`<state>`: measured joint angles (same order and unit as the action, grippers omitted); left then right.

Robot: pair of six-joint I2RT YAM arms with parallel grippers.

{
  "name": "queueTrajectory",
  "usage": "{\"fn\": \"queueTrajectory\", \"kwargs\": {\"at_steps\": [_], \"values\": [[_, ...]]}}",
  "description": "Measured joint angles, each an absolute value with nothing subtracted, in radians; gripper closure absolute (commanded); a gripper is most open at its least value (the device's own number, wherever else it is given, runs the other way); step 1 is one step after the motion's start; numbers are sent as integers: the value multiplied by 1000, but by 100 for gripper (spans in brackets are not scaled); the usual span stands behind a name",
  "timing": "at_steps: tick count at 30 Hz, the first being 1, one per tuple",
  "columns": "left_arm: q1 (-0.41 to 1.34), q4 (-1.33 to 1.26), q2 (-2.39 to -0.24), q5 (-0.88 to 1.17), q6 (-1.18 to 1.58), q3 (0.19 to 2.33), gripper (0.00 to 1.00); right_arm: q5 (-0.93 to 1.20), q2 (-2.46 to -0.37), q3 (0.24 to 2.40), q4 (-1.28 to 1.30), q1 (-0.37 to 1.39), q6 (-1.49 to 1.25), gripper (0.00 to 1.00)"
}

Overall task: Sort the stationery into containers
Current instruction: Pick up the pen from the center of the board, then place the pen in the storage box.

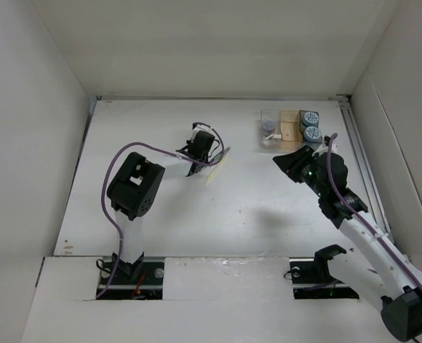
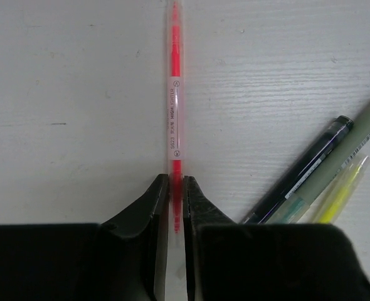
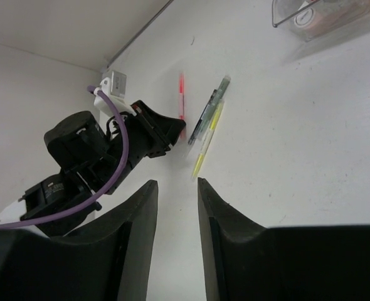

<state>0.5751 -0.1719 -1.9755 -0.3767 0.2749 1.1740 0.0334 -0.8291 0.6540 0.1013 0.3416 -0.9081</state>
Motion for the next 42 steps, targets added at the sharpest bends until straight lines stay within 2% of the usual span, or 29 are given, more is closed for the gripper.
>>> {"fn": "queueTrajectory", "kwargs": {"at_steps": [5,10,15,18,23,28,33,35,37,41,42], "values": [[574,-119,-1912,-400,315,1168,100,88,-873,654,75,342,-906,48],[591,-138,-1714,-358,359,1115,100,159,-924,654,31,366,-890,39],[641,-267,-1572,-160,425,1018,100,199,-963,654,-12,408,-890,26],[648,-344,-1558,-10,474,936,100,207,-982,654,-31,428,-894,23],[645,-460,-1559,220,561,822,100,188,-1051,667,-43,474,-900,23],[646,-607,-1559,382,633,783,99,146,-1136,686,-60,509,-912,36],[646,-753,-1559,491,701,723,97,96,-1190,695,-71,532,-916,43],[646,-791,-1559,521,722,704,97,79,-1198,697,-76,540,-916,51],[646,-818,-1559,544,736,693,96,63,-1208,707,-79,546,-918,53],[646,-872,-1561,577,756,680,96,36,-1245,738,-91,555,-920,66],[646,-879,-1562,583,759,680,95,33,-1253,743,-93,558,-920,73]]}}
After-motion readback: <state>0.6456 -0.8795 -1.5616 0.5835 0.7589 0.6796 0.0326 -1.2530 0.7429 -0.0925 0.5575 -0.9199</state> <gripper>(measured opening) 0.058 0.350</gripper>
